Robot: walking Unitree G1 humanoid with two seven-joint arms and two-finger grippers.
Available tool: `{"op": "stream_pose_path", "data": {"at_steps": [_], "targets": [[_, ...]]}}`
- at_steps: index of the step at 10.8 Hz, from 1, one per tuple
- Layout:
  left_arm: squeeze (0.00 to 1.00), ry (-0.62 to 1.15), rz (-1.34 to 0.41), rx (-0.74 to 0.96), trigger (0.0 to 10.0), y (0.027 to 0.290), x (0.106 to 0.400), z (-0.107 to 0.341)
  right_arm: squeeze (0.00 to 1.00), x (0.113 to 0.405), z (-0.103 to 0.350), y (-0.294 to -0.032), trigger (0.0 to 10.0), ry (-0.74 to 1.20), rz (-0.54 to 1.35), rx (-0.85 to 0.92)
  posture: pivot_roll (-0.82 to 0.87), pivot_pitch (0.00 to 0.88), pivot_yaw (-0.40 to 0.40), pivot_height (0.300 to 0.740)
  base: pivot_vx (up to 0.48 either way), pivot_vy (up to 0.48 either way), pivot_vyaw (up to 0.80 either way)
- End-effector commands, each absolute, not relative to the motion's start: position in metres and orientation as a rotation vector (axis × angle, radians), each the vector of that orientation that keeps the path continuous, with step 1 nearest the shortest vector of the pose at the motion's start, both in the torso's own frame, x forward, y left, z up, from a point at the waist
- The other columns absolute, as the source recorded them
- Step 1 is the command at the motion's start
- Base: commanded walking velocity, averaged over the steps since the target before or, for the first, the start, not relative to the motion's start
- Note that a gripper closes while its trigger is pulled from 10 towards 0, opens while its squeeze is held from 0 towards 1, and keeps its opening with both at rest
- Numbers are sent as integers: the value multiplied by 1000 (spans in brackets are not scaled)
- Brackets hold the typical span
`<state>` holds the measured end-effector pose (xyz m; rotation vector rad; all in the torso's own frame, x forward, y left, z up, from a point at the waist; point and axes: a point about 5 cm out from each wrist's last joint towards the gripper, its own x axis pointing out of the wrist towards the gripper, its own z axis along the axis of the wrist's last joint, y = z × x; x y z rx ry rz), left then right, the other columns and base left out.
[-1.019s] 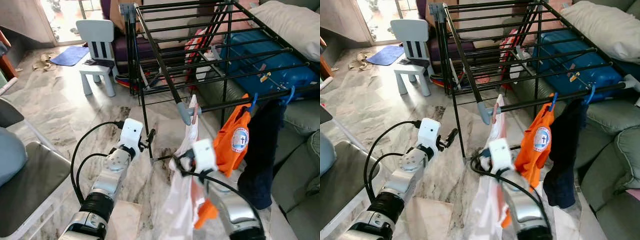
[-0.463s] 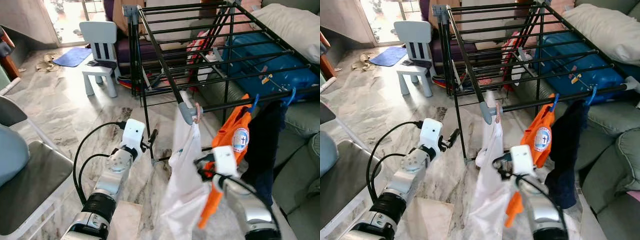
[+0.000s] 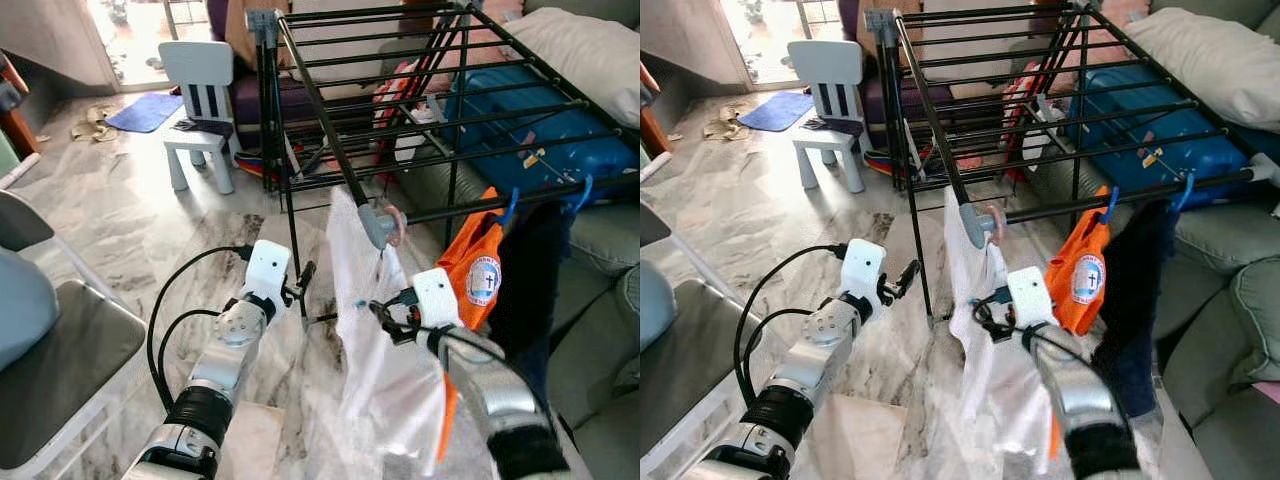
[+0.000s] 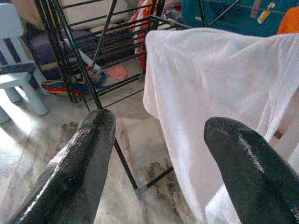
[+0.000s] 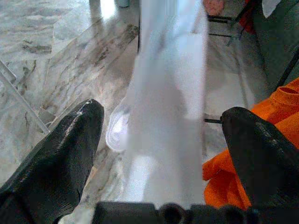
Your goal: Hang hanger
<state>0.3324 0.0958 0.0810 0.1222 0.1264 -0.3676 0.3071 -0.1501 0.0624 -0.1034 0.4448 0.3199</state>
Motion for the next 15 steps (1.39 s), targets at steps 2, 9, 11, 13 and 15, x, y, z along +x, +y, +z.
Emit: {"op": "stream_pose_path", "data": {"at_steps": [2,9,11,13,15], "targets": [[0,113,-367,134,10000,95,336,85,0,313,61,-163,0,438,313,-86,18,0,-32,740,0,0,0],[0,115,-371,130,10000,92,336,85,0,312,52,-159,0,403,350,-45,17,0,-27,740,0,0,0],[0,119,-373,127,10000,92,335,84,0,310,47,-156,0,407,356,-45,18,0,-27,740,0,0,0],[0,120,-379,123,10000,90,335,84,0,307,43,-156,0,418,354,-45,15,0,-26,740,0,0,0],[0,118,-383,120,10000,88,335,84,0,306,39,-156,0,429,352,-50,13,0,-26,740,0,0,0]]}}
